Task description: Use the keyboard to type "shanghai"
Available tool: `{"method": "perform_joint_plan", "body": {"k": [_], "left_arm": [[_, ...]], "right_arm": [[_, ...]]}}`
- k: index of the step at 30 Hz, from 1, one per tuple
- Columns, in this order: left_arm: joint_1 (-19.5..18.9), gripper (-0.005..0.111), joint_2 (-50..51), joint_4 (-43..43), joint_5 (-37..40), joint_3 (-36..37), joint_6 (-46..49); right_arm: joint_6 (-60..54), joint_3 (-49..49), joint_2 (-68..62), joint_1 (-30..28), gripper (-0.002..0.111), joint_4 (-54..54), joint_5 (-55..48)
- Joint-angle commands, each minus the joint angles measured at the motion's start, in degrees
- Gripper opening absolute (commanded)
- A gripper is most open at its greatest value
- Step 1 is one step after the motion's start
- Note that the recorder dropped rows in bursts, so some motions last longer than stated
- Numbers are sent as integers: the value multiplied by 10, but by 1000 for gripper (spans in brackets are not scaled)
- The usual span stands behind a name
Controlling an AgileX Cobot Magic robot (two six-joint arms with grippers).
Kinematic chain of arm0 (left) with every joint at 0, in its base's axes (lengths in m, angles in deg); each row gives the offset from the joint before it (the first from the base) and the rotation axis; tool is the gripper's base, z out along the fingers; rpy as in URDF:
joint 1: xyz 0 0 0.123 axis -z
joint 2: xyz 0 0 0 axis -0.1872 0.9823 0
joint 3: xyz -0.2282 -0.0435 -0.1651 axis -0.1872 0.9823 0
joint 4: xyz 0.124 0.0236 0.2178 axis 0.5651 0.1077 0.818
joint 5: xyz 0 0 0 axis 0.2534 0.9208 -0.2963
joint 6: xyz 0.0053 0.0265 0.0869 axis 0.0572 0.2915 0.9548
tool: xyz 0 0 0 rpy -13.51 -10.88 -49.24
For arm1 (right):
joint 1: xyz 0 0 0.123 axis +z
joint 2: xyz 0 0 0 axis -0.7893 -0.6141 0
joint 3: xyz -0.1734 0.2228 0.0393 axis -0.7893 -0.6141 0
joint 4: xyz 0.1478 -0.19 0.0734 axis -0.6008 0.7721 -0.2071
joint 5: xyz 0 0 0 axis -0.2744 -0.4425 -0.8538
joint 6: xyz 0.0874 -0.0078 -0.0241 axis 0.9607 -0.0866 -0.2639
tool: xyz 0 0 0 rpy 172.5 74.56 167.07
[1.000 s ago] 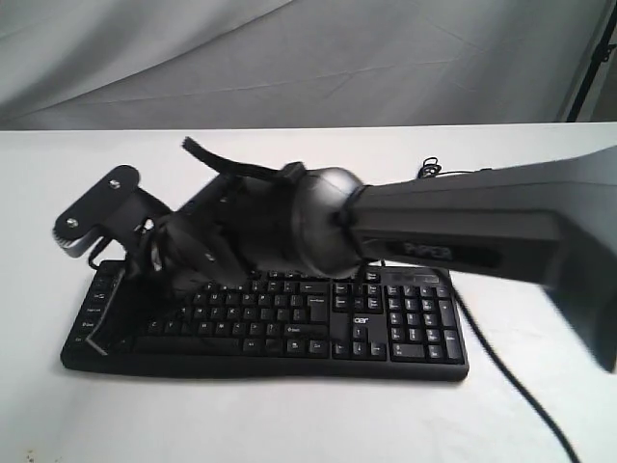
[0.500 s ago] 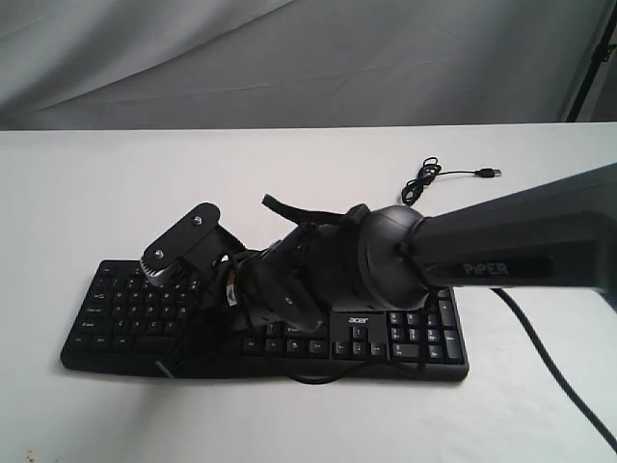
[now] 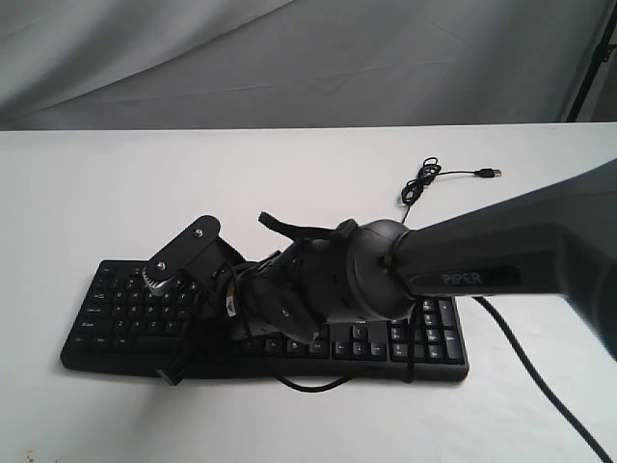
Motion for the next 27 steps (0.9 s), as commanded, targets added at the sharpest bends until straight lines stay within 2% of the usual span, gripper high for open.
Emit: {"method": "perform_joint_plan", "body": {"k": [1, 6, 14, 27], "left_arm": [[2, 0, -2, 0, -3, 2, -2], [2, 0, -2, 0, -3, 2, -2], [2, 0, -2, 0, -3, 2, -2], [2, 0, -2, 0, -3, 2, -2]], "right_arm": [[-2, -2, -2, -1, 0, -4, -2], [-2, 9, 3, -1, 0, -4, -19], [-10, 86, 6, 1, 0, 0, -63], [-17, 87, -34, 2, 0, -10, -23]]}}
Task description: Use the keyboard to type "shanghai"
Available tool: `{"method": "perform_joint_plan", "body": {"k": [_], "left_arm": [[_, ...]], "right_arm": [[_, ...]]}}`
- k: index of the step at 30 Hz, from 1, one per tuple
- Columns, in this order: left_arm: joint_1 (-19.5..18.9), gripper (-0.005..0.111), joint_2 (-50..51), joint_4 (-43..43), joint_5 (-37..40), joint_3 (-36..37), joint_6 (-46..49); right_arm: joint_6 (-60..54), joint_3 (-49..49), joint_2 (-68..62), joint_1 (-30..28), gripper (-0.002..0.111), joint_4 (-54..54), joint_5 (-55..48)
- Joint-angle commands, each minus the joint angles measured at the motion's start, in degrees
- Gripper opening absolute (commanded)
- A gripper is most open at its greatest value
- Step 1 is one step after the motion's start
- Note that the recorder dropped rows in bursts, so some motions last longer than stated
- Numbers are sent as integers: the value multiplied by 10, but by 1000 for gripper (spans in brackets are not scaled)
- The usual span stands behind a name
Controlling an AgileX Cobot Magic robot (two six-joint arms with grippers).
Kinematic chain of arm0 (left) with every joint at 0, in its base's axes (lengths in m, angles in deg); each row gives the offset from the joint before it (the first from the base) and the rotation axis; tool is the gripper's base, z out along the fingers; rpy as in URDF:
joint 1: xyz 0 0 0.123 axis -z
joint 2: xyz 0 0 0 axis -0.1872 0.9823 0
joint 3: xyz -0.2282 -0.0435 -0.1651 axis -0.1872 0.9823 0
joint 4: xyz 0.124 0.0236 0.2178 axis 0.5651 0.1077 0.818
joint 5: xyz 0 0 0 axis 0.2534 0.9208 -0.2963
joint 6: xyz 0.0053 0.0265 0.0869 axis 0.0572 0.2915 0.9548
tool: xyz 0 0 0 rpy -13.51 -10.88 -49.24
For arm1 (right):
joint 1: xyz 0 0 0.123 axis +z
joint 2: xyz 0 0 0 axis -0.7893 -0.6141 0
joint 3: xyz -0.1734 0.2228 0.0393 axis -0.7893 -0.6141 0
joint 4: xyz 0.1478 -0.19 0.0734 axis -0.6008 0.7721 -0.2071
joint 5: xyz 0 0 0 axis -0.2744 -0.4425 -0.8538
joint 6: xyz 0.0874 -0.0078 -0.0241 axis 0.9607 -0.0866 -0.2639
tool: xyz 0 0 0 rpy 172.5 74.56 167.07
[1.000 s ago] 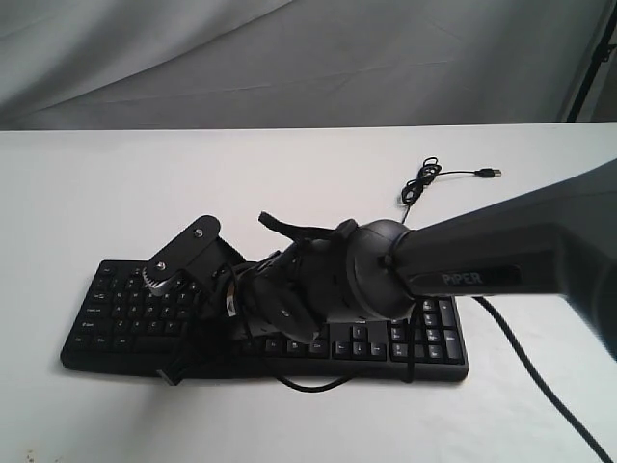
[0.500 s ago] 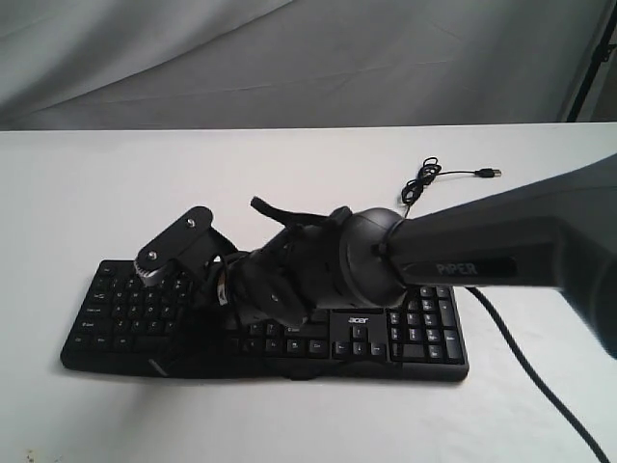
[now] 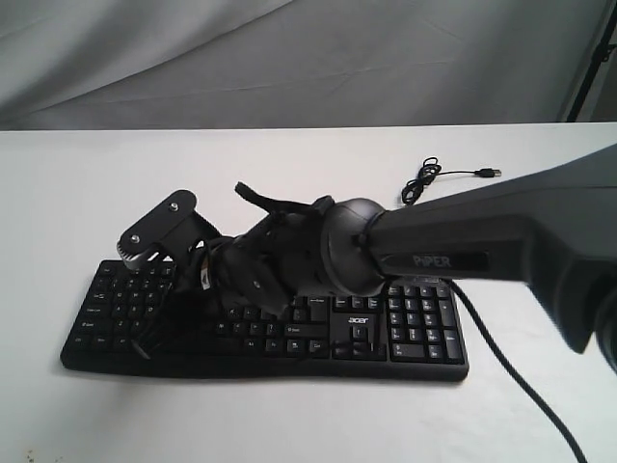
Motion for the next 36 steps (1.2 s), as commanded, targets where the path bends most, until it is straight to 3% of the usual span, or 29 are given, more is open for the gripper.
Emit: {"method": "perform_joint_plan", "body": {"k": [1, 36], "left_arm": [[2, 0, -2, 0, -3, 2, -2], [2, 0, -2, 0, -3, 2, -2]], "right_arm": [[-8, 3, -7, 2, 0, -10, 14], [-19, -21, 25, 0, 0, -16, 11]]}}
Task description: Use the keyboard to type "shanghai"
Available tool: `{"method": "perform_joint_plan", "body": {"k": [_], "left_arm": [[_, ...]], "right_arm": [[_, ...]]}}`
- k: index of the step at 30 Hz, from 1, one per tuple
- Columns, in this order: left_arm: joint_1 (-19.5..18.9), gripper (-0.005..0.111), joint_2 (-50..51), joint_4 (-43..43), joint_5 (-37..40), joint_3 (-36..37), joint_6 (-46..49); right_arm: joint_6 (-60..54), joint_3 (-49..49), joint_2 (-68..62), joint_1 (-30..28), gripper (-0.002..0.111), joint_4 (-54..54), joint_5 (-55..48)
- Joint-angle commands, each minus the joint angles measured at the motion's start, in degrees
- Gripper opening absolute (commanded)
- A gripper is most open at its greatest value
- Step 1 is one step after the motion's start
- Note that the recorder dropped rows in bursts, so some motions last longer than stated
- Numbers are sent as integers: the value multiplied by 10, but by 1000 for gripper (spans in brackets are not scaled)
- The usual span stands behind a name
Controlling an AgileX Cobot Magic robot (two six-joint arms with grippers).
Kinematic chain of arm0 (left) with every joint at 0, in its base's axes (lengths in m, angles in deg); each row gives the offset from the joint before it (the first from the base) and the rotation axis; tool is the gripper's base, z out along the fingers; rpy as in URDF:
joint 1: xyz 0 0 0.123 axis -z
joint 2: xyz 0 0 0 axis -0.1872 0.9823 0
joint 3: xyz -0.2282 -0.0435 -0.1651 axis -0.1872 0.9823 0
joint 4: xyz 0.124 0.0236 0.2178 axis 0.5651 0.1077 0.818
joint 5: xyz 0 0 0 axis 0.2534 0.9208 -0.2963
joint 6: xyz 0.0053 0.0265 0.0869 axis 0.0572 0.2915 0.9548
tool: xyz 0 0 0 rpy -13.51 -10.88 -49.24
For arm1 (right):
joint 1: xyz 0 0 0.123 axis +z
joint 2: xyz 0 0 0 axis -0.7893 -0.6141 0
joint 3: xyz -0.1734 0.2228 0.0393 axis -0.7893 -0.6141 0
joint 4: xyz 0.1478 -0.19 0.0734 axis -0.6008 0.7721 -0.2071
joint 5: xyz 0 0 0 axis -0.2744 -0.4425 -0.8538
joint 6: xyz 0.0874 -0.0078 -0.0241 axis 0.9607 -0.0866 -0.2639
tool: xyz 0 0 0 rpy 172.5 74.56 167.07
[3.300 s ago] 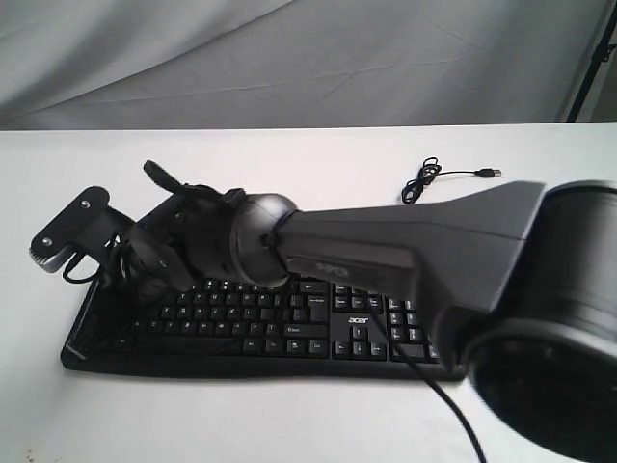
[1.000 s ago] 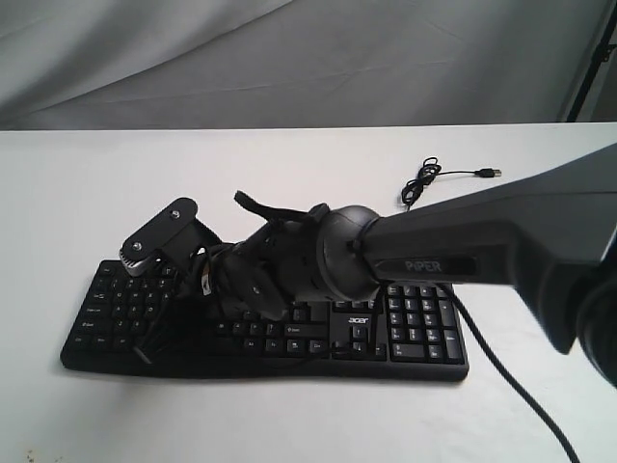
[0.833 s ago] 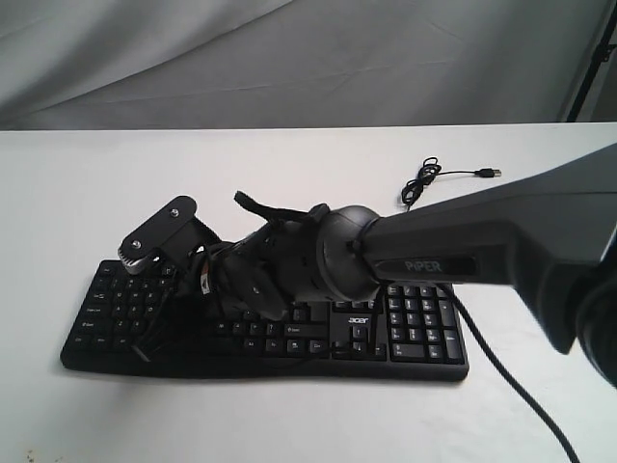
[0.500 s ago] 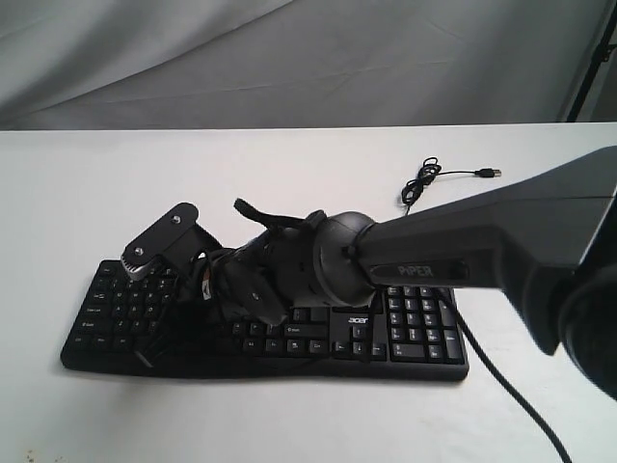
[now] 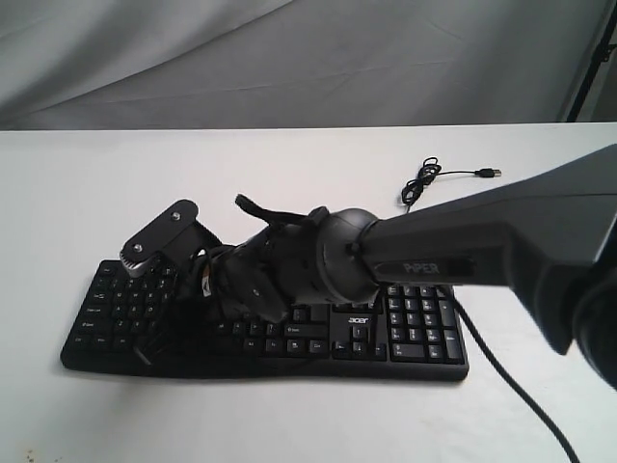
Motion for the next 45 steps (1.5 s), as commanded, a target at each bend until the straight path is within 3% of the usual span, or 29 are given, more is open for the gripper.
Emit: {"method": "perform_joint_plan", "body": {"k": [1, 45], "left_arm": [[2, 0, -2, 0, -3, 2, -2], [2, 0, -2, 0, -3, 2, -2]], "right_arm": [[-8, -36, 44, -3, 0, -1, -4], [-9, -44, 10, -13, 0, -7, 10]]}}
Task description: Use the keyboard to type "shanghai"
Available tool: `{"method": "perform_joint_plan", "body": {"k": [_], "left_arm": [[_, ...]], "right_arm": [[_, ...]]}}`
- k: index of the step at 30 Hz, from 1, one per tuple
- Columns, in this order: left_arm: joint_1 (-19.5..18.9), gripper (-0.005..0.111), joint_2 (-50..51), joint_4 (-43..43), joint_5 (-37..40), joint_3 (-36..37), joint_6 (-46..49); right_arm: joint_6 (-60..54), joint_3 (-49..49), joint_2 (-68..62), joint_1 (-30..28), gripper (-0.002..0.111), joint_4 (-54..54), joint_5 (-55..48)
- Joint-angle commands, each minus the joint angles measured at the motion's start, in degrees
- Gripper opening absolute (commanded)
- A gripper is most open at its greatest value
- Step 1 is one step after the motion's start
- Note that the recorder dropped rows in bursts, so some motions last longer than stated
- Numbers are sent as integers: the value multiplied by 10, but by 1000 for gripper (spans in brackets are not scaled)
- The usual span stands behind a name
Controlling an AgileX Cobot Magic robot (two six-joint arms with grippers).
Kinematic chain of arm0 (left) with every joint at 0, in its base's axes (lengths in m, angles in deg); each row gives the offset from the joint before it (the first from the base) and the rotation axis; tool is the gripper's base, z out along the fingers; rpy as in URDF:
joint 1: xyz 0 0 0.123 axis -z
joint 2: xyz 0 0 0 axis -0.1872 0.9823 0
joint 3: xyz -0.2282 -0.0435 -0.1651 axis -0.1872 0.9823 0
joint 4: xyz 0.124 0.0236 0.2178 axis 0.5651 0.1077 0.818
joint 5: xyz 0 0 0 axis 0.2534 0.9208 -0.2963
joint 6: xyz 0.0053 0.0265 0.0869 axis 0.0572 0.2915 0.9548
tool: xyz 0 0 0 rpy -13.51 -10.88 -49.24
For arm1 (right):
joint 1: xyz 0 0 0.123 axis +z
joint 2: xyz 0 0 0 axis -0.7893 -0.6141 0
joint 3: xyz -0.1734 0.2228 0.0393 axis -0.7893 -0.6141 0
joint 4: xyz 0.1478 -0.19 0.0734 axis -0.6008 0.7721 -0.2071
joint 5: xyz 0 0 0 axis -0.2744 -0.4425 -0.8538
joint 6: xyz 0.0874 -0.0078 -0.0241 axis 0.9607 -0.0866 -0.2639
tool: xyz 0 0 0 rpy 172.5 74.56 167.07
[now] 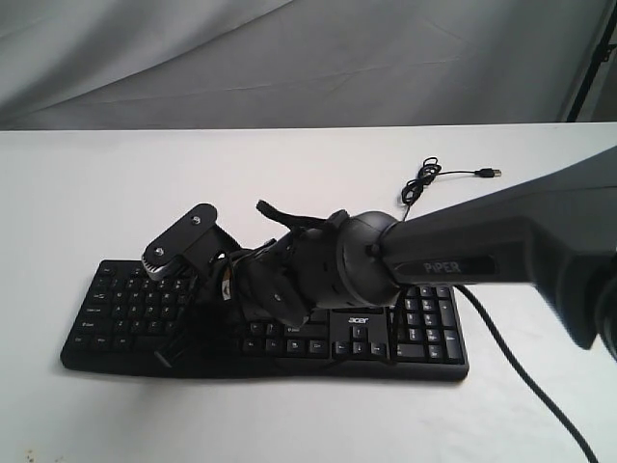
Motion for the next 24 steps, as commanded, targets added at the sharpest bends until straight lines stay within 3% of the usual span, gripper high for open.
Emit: {"method": "perform_joint_plan", "body": {"k": [1, 12, 24], "left_arm": [[2, 0, -2, 0, -3, 2, -2], [2, 0, -2, 0, -3, 2, -2], [2, 0, -2, 0, -3, 2, -2]], "right_arm": [[-2, 0, 0, -1, 0, -2, -17], [-2, 15, 27, -1, 0, -1, -61], [-11, 214, -62, 47, 0, 12, -112]]}}
